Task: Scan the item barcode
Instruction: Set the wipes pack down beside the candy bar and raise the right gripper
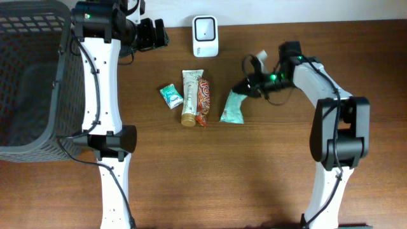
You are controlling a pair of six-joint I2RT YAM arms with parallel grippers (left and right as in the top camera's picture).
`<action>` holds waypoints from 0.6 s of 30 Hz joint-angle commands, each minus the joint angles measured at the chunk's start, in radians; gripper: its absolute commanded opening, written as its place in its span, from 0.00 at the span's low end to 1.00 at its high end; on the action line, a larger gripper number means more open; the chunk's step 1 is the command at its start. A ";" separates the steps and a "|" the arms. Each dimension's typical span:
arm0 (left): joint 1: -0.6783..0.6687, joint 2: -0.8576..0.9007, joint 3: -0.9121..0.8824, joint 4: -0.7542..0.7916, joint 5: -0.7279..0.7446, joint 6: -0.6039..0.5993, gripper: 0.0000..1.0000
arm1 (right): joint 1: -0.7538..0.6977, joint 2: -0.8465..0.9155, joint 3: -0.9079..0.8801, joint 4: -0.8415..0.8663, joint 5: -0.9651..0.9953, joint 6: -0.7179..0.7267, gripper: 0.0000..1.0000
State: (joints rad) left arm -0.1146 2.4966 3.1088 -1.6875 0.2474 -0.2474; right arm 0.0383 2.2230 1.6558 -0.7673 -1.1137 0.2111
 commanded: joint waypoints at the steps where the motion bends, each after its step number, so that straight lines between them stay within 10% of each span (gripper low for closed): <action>1: 0.006 0.002 0.001 -0.001 0.000 0.002 0.99 | 0.058 -0.006 0.085 0.039 -0.044 0.192 0.10; 11: 0.006 0.002 0.001 0.000 0.000 0.002 0.99 | 0.034 -0.053 0.192 -0.296 0.360 0.087 0.41; 15: 0.006 0.002 0.001 -0.001 0.000 0.002 0.99 | 0.032 -0.084 0.307 -0.455 0.552 0.080 0.92; 18: 0.006 0.002 0.001 -0.001 0.000 0.002 0.99 | 0.031 -0.084 0.313 -0.461 0.550 0.081 0.99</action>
State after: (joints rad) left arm -0.1146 2.4966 3.1088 -1.6875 0.2474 -0.2474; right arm 0.0715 2.1773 1.9465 -1.2221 -0.6350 0.3050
